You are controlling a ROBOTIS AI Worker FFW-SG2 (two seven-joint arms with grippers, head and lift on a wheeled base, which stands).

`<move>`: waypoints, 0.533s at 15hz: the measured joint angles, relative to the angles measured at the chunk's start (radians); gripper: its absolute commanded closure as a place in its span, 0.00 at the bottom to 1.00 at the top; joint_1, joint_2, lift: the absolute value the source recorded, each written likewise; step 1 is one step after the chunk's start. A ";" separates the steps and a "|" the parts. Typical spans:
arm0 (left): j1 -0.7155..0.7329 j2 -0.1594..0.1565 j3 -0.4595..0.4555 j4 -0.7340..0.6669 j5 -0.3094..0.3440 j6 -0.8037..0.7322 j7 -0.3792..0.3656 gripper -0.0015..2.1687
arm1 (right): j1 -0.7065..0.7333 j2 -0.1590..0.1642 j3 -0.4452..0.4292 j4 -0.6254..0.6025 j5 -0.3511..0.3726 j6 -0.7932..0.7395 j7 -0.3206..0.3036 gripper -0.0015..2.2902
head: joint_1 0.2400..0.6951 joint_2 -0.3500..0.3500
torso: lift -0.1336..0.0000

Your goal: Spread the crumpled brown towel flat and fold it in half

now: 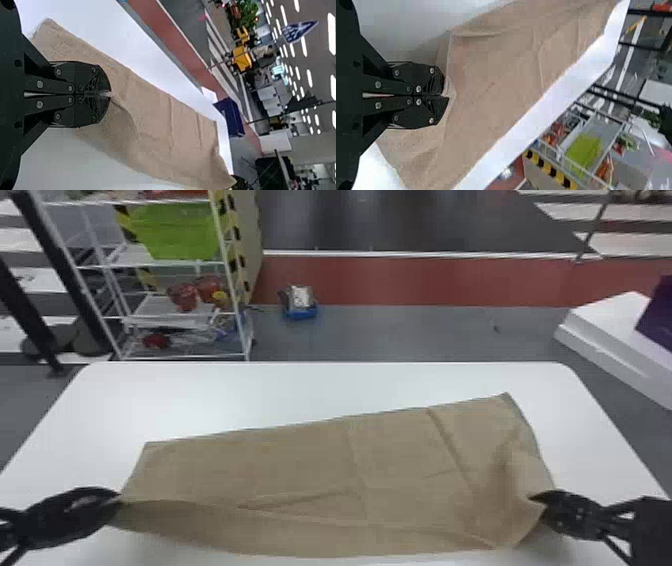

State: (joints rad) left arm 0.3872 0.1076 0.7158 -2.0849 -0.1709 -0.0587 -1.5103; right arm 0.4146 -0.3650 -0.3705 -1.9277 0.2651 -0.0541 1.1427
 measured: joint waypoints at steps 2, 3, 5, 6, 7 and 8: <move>0.037 0.005 0.037 0.039 -0.002 -0.122 -0.024 0.79 | 0.029 -0.009 0.017 -0.013 0.037 -0.017 0.054 0.73 | 1.00 0.63 | 0.08; 0.054 0.006 0.047 0.055 -0.008 -0.182 -0.024 0.79 | 0.037 -0.012 0.020 -0.016 0.048 -0.025 0.068 0.73 | 1.00 0.65 | 0.08; 0.076 0.008 0.056 0.090 -0.042 -0.284 -0.015 0.79 | 0.048 -0.017 0.024 -0.022 0.070 -0.034 0.097 0.73 | 1.00 0.69 | 0.08; 0.079 0.009 0.057 0.102 -0.063 -0.315 -0.012 0.79 | 0.051 -0.019 0.025 -0.027 0.082 -0.035 0.103 0.73 | 1.00 0.69 | 0.08; 0.082 0.010 0.057 0.114 -0.087 -0.341 -0.009 0.79 | 0.052 -0.024 0.025 -0.033 0.092 -0.035 0.112 0.73 | 1.00 0.70 | 0.08; 0.083 0.013 0.057 0.127 -0.109 -0.366 -0.005 0.79 | 0.052 -0.029 0.021 -0.039 0.098 -0.035 0.130 0.73 | 1.00 0.70 | 0.08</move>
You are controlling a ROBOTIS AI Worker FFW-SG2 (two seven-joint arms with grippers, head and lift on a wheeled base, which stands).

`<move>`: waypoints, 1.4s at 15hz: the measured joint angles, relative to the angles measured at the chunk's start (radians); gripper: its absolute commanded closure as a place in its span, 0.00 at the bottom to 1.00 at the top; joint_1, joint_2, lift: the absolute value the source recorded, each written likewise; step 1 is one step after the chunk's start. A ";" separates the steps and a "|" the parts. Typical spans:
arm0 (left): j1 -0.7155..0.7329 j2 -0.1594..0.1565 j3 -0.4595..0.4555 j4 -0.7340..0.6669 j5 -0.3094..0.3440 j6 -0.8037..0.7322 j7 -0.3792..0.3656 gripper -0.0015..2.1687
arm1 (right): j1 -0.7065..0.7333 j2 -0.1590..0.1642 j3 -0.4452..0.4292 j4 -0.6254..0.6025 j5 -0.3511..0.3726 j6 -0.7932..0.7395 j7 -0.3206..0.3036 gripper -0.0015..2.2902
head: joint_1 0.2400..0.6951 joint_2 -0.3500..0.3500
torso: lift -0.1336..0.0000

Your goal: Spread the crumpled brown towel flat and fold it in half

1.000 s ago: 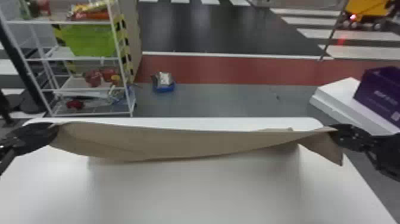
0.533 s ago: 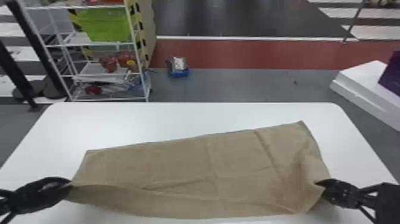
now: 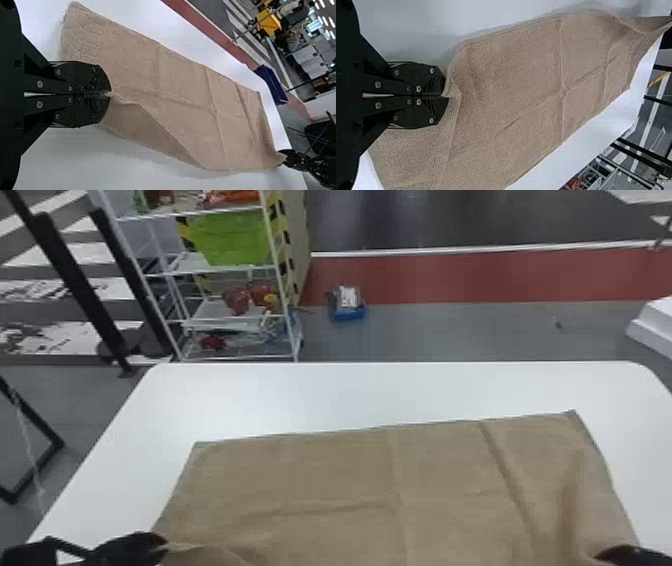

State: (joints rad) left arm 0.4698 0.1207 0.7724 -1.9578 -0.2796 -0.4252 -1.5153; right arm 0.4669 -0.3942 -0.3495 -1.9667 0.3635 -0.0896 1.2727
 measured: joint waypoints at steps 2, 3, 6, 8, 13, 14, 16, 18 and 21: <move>-0.001 0.009 -0.004 0.022 -0.056 -0.036 0.011 0.79 | 0.009 -0.010 -0.012 -0.011 0.012 0.000 0.046 0.73 | 1.00 0.71 | 0.08; -0.001 0.011 -0.008 0.028 -0.087 -0.048 0.012 0.79 | 0.019 -0.016 -0.019 -0.016 0.023 0.000 0.064 0.73 | 1.00 0.71 | 0.08; 0.004 0.016 -0.014 0.033 -0.133 -0.063 0.009 0.70 | 0.038 -0.032 -0.049 -0.021 0.040 0.000 0.091 0.73 | 1.00 0.67 | 0.08; 0.004 0.021 -0.015 0.034 -0.156 -0.066 0.015 0.42 | 0.045 -0.035 -0.057 -0.029 0.044 0.002 0.091 0.60 | 1.00 0.66 | 0.08; 0.004 0.029 -0.010 0.037 -0.211 -0.069 0.056 0.01 | 0.050 -0.037 -0.091 -0.062 0.030 0.078 0.091 0.04 | 1.00 0.66 | 0.08; 0.004 0.030 -0.006 0.038 -0.217 -0.069 0.058 0.02 | 0.053 -0.039 -0.099 -0.074 0.030 0.097 0.091 0.04 | 1.00 0.65 | 0.08; 0.004 0.033 0.002 0.039 -0.221 -0.069 0.057 0.03 | 0.062 -0.041 -0.111 -0.089 0.029 0.107 0.091 0.04 | 1.00 0.65 | 0.08; 0.004 0.035 0.015 0.039 -0.233 -0.069 0.044 0.04 | 0.069 -0.046 -0.124 -0.094 0.006 0.133 0.091 0.04 | 1.00 0.66 | 0.08; 0.002 0.039 0.056 0.035 -0.219 -0.072 0.034 0.06 | 0.072 -0.054 -0.160 -0.095 -0.048 0.182 0.091 0.04 | 1.00 0.68 | 0.08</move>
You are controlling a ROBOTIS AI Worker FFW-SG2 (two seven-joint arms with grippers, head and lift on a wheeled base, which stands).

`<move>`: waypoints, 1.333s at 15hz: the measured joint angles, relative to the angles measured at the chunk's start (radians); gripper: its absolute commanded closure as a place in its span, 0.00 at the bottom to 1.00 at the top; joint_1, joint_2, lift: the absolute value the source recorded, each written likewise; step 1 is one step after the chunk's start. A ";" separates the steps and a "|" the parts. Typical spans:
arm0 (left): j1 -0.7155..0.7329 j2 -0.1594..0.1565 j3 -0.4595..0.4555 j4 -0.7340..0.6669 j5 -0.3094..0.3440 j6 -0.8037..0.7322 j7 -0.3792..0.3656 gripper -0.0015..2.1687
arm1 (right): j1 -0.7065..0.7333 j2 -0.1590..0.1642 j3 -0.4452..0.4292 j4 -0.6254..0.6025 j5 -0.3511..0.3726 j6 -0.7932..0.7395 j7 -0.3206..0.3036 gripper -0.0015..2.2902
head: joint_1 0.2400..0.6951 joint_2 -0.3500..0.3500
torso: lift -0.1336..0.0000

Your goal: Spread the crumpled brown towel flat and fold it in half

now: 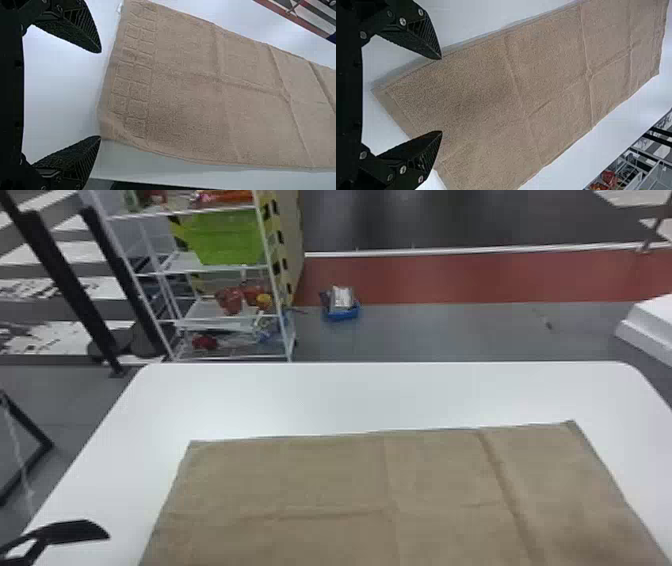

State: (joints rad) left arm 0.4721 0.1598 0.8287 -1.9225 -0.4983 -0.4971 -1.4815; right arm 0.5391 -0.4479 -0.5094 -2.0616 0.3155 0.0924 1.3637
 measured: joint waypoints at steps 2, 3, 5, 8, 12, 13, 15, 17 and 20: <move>-0.014 0.003 0.033 -0.001 0.067 0.010 -0.018 0.06 | -0.017 -0.003 -0.025 0.004 -0.065 0.081 0.000 0.03 | 1.00 0.67 | 0.08; -0.029 0.004 0.046 -0.001 0.101 0.026 -0.024 0.06 | -0.037 -0.003 -0.039 0.007 -0.115 0.155 0.000 0.03 | 1.00 0.66 | 0.08; -0.086 0.002 0.057 -0.005 0.155 0.133 0.010 0.05 | -0.098 -0.004 -0.065 0.011 -0.228 0.404 0.000 0.03 | 1.00 0.64 | 0.08; -0.180 -0.003 -0.001 -0.017 0.198 0.435 0.159 0.07 | -0.197 -0.003 -0.070 0.012 -0.325 0.796 -0.030 0.02 | 1.00 0.65 | 0.08; -0.354 0.030 -0.156 0.001 0.147 0.929 0.206 0.12 | -0.235 0.020 -0.064 0.012 -0.346 0.858 -0.109 0.03 | 1.00 0.61 | 0.08; -0.394 0.042 -0.199 0.018 0.127 1.025 0.212 0.12 | -0.236 0.033 -0.066 0.012 -0.351 0.845 -0.165 0.03 | 1.00 0.59 | 0.08; -0.451 0.045 -0.265 0.041 0.077 1.127 0.235 0.13 | -0.241 0.068 -0.066 0.014 -0.377 0.766 -0.280 0.03 | 1.00 0.55 | 0.08; -0.483 0.045 -0.304 0.065 0.029 1.206 0.230 0.22 | -0.267 0.087 -0.051 0.032 -0.388 0.722 -0.309 0.03 | 1.00 0.54 | 0.08; -0.529 0.042 -0.348 0.150 -0.043 1.232 0.237 0.24 | -0.284 0.090 -0.037 0.057 -0.388 0.682 -0.307 0.02 | 1.00 0.54 | 0.08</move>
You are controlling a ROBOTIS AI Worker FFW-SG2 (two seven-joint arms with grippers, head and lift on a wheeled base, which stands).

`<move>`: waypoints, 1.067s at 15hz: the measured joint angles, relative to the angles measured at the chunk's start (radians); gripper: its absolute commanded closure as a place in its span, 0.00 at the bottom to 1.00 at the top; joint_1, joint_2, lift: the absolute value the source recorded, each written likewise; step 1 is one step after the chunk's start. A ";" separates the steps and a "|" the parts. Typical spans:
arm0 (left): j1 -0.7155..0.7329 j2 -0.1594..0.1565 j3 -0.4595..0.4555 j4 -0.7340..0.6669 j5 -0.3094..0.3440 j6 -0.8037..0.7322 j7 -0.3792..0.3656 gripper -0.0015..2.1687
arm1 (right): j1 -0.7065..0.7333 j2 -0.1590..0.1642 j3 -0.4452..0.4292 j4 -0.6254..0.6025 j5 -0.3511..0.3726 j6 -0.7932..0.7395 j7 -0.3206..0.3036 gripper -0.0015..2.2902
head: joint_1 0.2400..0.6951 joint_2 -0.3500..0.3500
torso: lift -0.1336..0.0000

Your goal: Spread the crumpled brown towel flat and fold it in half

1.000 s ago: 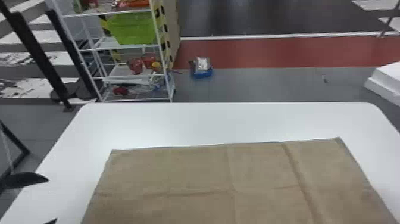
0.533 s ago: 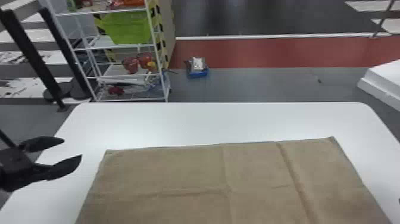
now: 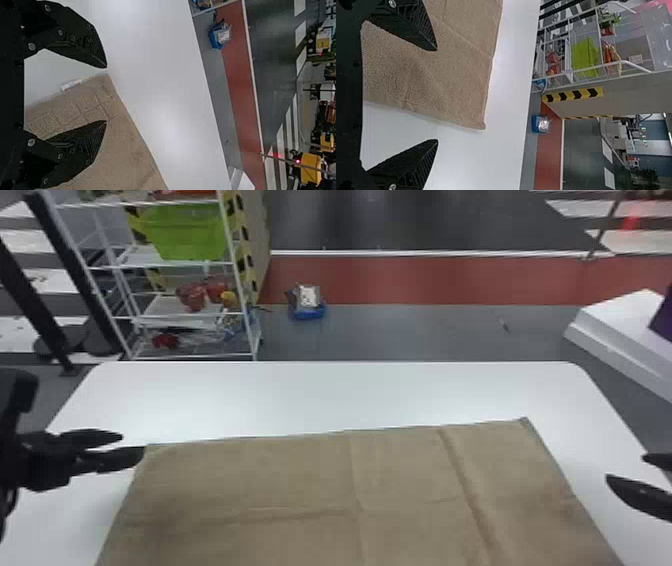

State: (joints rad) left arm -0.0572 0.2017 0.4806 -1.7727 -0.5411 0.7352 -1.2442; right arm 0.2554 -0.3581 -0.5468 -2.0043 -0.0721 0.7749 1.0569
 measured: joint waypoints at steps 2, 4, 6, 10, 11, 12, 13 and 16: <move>-0.041 0.000 -0.008 0.065 -0.011 -0.004 0.016 0.24 | 0.000 -0.002 0.002 0.017 0.003 -0.028 0.000 0.02 | 1.00 0.54 | 0.08; -0.067 0.000 -0.032 0.094 -0.013 -0.019 0.046 0.24 | -0.001 -0.004 0.007 0.034 0.005 -0.047 0.000 0.02 | 1.00 0.53 | 0.08; -0.080 -0.001 -0.071 0.108 -0.025 -0.022 0.061 0.24 | -0.001 -0.004 0.009 0.049 0.006 -0.060 -0.001 0.02 | 1.00 0.51 | 0.08; -0.131 -0.004 -0.103 0.193 -0.058 -0.021 0.068 0.32 | -0.009 -0.008 0.010 0.086 0.007 -0.092 -0.005 0.02 | 1.00 0.48 | 0.08; -0.142 -0.003 -0.105 0.215 -0.062 -0.021 0.073 0.32 | -0.011 -0.008 0.010 0.093 0.008 -0.096 -0.005 0.02 | 1.00 0.48 | 0.08; -0.151 0.000 -0.108 0.235 -0.068 -0.023 0.076 0.32 | -0.015 -0.009 0.010 0.103 0.008 -0.101 -0.005 0.02 | 1.00 0.48 | 0.08; -0.159 0.002 -0.111 0.252 -0.074 -0.023 0.077 0.32 | -0.020 -0.011 0.010 0.111 0.008 -0.105 -0.005 0.02 | 1.00 0.48 | 0.08; -0.169 0.011 -0.113 0.288 -0.084 -0.031 0.080 0.32 | -0.030 -0.016 0.010 0.130 0.006 -0.119 -0.005 0.02 | 1.00 0.48 | 0.08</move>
State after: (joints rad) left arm -0.2259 0.2122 0.3680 -1.4844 -0.6254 0.7045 -1.1645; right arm 0.2252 -0.3739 -0.5369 -1.8747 -0.0658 0.6563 1.0523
